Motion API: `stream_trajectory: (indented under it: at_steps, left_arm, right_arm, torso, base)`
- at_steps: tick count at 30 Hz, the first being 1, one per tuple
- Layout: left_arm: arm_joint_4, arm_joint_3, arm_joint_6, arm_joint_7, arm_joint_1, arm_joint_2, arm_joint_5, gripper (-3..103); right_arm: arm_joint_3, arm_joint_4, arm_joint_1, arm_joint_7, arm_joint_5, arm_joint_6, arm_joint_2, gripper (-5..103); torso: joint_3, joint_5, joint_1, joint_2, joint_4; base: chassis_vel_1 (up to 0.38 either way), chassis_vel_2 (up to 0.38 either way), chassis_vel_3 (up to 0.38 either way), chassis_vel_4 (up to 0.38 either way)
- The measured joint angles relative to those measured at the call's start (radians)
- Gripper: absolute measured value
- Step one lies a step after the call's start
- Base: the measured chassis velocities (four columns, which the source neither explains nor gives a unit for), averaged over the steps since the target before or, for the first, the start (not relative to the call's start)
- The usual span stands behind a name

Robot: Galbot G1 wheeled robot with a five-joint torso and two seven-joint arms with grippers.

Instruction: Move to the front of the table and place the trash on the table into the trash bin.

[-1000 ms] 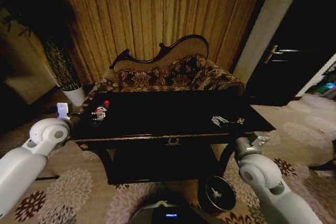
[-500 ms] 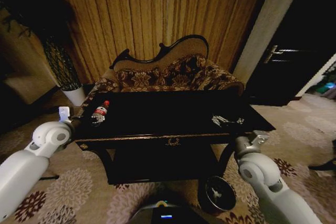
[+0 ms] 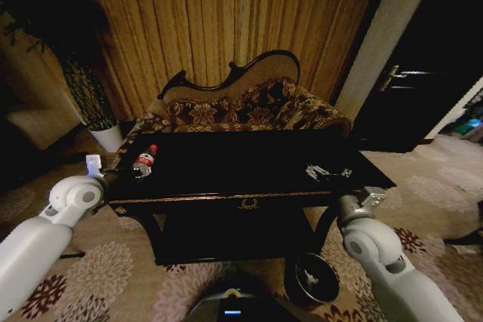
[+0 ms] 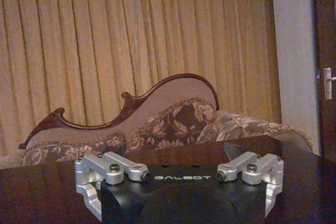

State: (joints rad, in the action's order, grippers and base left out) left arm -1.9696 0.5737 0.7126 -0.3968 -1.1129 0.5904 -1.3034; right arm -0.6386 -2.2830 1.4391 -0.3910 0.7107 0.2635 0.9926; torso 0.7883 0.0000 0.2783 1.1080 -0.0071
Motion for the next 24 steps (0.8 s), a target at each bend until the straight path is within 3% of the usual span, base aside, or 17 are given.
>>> stream_trajectory:
  at_steps: [3,13,22,24]
  left_arm:
    - [0.002,-0.001,-0.002,0.001,0.000,0.005,-0.001,55]
    - [0.002,-0.003,-0.005,0.002,-0.004,0.023,0.012,40]
    - [-0.039,0.025,-0.005,0.076,-0.010,0.042,0.180,40]
    - [-0.078,0.050,-0.039,0.126,-0.027,0.043,0.286,39]
  right_arm:
    - [-0.002,0.008,-0.003,0.000,0.002,-0.001,-0.003,100]
    - [-0.015,0.012,-0.001,-0.001,0.009,-0.003,-0.011,100]
    - [0.001,-0.060,-0.009,0.004,0.055,-0.014,-0.050,100]
    - [0.012,-0.096,-0.020,0.008,0.111,-0.022,-0.078,100]
  torso:
    - [0.000,0.0002,0.000,0.000,0.0000]
    - [0.000,0.0003,0.000,0.000,0.0000]
    - [0.000,-0.0003,0.000,0.000,-0.0001]
    - [0.000,-0.0002,0.000,0.000,0.0000]
  base:
    - [0.000,0.000,0.000,0.000]
    - [0.000,0.000,0.000,0.000]
    - [0.000,0.000,0.000,0.000]
    - [0.000,0.000,0.000,0.000]
